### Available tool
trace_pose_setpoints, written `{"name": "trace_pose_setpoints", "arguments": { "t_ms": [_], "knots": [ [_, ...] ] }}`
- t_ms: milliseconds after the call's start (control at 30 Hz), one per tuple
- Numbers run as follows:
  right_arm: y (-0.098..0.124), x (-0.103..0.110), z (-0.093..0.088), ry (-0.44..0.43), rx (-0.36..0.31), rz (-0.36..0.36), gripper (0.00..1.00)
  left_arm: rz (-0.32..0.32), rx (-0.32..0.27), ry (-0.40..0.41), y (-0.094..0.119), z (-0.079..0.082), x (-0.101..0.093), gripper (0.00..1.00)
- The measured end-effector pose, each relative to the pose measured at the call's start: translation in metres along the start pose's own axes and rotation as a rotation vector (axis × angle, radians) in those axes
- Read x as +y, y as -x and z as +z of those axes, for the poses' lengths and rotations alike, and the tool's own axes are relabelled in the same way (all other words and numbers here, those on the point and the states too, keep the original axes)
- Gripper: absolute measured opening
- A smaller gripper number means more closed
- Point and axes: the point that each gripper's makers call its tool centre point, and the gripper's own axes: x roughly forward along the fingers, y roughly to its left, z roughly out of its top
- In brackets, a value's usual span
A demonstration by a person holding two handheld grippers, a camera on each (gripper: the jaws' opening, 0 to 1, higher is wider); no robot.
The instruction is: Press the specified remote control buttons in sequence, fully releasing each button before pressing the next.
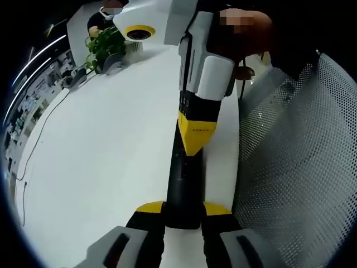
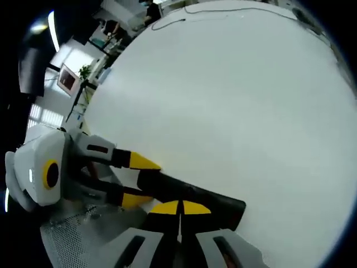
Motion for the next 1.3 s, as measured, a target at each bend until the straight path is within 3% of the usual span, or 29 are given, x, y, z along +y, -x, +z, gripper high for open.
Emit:
{"name": "trace_pose_setpoints", "arguments": {
  "t_ms": [133, 400, 867, 1300],
  "knots": [
    [-0.0028, 0.0023, -0.0054, 0.012, 0.035, 0.005, 0.0, -0.001, -0.002, 0.0, 0.0, 0.0002, 0.0001, 0.25],
    [-0.002, 0.0008, -0.0048, 0.008, 0.032, 0.011, 0.0, -0.001, -0.002, -0.002, -0.0002, 0.0003, 0.0003, 0.25],
    [-0.0062, 0.0021, -0.0093, 0.094, 0.049, -0.012, 0.0, -0.004, -0.003, -0.004, -0.0002, 0.0004, -0.0002, 0.25],
    [-0.0036, 0.0034, -0.0076, -0.004, 0.05, 0.029, 0.0, 0.001, -0.014, 0.003, -0.0007, 0.0011, 0.0006, 0.25]
  ]
}}
